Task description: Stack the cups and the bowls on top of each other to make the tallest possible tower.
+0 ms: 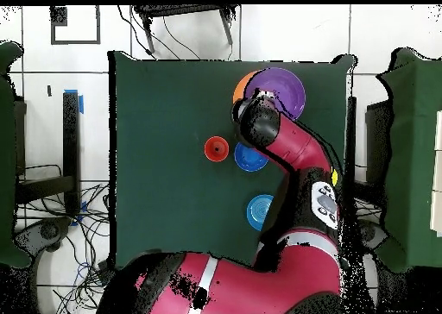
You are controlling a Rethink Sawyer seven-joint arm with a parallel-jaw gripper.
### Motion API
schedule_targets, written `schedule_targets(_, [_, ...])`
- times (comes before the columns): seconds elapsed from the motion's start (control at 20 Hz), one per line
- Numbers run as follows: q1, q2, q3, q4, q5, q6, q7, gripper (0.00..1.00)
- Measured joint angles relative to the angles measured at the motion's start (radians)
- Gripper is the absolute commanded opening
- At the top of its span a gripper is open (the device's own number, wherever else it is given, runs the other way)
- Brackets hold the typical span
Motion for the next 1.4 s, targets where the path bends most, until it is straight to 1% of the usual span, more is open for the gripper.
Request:
schedule_targets(0.15, [0.000,0.001,-0.008,-0.030,0.000,0.005,0.000,1.00])
schedule_targets(0.25, [0.000,0.001,-0.017,-0.062,0.000,0.025,0.000,1.00])
schedule_targets(0.35, [0.000,0.000,-0.026,-0.096,0.000,0.058,0.000,1.00])
schedule_targets(0.45, [-0.001,-0.001,-0.028,-0.106,0.000,0.072,0.000,1.00])
schedule_targets(0.6, [0.000,-0.010,-0.036,-0.132,0.000,0.125,0.000,1.00])
schedule_targets(0.75, [0.009,-0.030,-0.045,-0.132,-0.001,0.165,0.000,1.00])
schedule_targets(0.9, [0.024,-0.055,-0.049,-0.119,-0.001,0.184,0.000,1.00])
schedule_targets(1.05, [0.047,-0.084,-0.049,-0.105,0.000,0.199,0.000,1.00])
schedule_targets(1.4, [0.097,-0.119,-0.049,-0.099,0.012,0.210,0.000,1.00])
